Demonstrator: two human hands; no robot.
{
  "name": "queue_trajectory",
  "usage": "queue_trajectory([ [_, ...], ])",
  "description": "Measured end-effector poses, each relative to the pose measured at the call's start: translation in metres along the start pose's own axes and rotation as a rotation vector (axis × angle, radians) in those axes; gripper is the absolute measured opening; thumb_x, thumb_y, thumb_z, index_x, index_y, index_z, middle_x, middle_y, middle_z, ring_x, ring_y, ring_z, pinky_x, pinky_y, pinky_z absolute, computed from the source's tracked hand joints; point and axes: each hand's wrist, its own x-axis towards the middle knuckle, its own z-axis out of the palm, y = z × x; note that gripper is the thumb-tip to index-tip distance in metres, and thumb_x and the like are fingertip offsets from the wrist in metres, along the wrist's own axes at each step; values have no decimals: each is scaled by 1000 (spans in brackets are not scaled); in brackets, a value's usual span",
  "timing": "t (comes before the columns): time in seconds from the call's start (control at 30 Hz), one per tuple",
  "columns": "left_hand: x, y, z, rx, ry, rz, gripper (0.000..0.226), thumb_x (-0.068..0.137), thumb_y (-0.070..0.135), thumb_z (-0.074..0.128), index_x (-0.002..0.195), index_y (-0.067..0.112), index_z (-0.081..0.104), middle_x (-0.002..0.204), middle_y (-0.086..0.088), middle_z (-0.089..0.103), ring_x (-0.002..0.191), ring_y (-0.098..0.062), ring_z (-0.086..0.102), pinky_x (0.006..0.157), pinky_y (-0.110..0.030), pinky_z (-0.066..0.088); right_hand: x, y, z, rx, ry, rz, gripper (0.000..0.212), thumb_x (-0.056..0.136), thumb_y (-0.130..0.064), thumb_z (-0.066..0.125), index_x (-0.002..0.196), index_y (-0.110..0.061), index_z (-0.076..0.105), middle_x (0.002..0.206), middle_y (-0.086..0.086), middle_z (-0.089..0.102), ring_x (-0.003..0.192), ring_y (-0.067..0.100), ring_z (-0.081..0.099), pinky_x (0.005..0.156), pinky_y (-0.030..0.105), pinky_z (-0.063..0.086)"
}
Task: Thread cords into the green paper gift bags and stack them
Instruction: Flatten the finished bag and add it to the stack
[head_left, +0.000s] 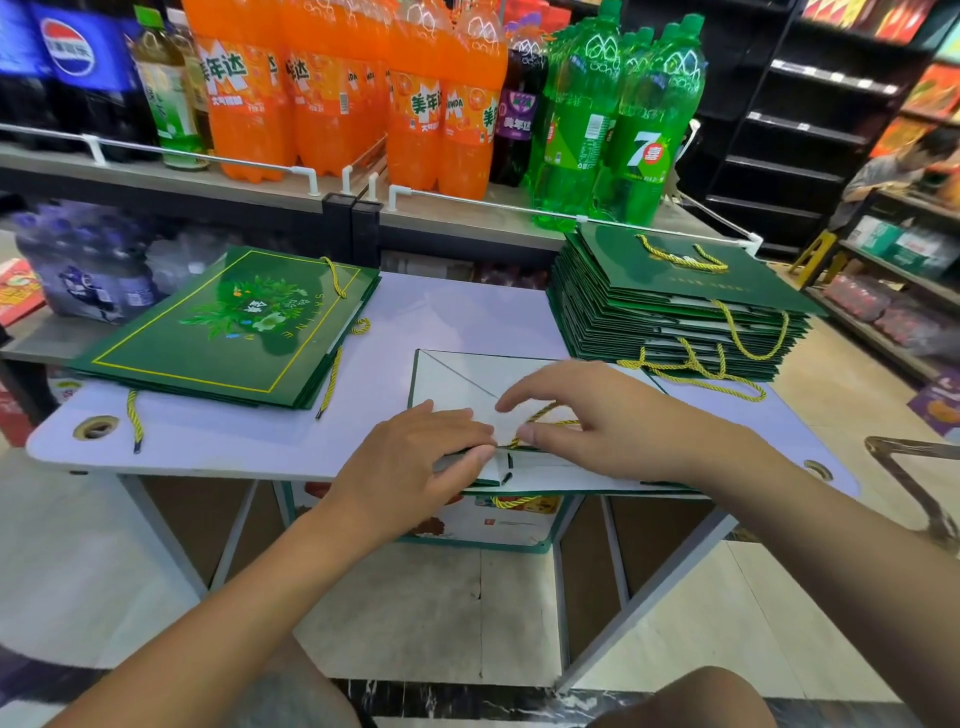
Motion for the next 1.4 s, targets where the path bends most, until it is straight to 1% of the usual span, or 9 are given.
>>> queue_trajectory([
  [0.07,0,0,0,-12,-1,-16,34,101,45,53,116,27,77,121,19,72,125,-5,61,111,-45,48,-16,-10,1,-29,320,-18,17,100,-39,60,110,-33,72,105,-13,66,102,8,60,86,28,47],
  [0.13,-1,-1,1,-12,-4,-21,34,101,45,53,116,26,77,121,19,72,125,-4,61,112,-45,47,-37,-27,9,206,541,75,13,97,-34,63,89,-31,73,71,-12,62,68,9,58,63,26,43],
  [0.2,-1,-1,2,-2,9,-8,33,100,44,54,116,25,77,120,18,73,124,-5,62,110,-45,49,-53,-41,25,465,481,258,21,95,-36,65,78,-26,73,52,-6,57,48,7,49,53,30,41],
  [0.27,0,0,3,10,19,4,32,100,43,55,115,25,77,119,17,73,123,-6,63,109,-47,50,-61,-49,47,599,332,414,25,95,-38,64,79,-22,75,50,1,62,42,7,49,52,32,44],
  [0.43,0,1,2,24,16,8,34,100,43,54,114,23,78,117,14,75,121,-9,66,107,-49,51,-46,-50,89,891,457,579,9,99,-32,67,102,-28,74,52,5,65,38,12,54,51,24,46],
  [0.63,-1,-1,3,28,19,8,38,100,44,53,116,21,78,117,12,75,121,-10,66,106,-50,51,-29,-58,102,1083,638,602,12,96,-25,72,87,-19,78,53,7,63,40,14,52,44,23,44],
  [0.93,-1,0,2,77,52,80,33,100,37,55,113,17,78,114,8,76,117,-15,69,102,-51,53,-23,-52,109,1153,637,634,7,93,-19,75,88,-18,81,70,15,73,49,13,56,46,24,48],
  [1.13,0,-1,1,60,18,74,30,91,42,64,110,24,79,113,14,76,117,-9,67,104,-47,53,-25,-48,113,1118,610,659,10,91,-16,75,82,-15,78,53,5,62,46,13,54,45,24,44],
  [1.4,-1,0,2,24,60,10,26,90,39,65,105,23,80,109,14,77,116,-8,69,103,-49,53,-29,-52,109,1007,480,642,15,94,-22,71,79,-20,75,52,4,65,41,12,55,52,23,45],
])
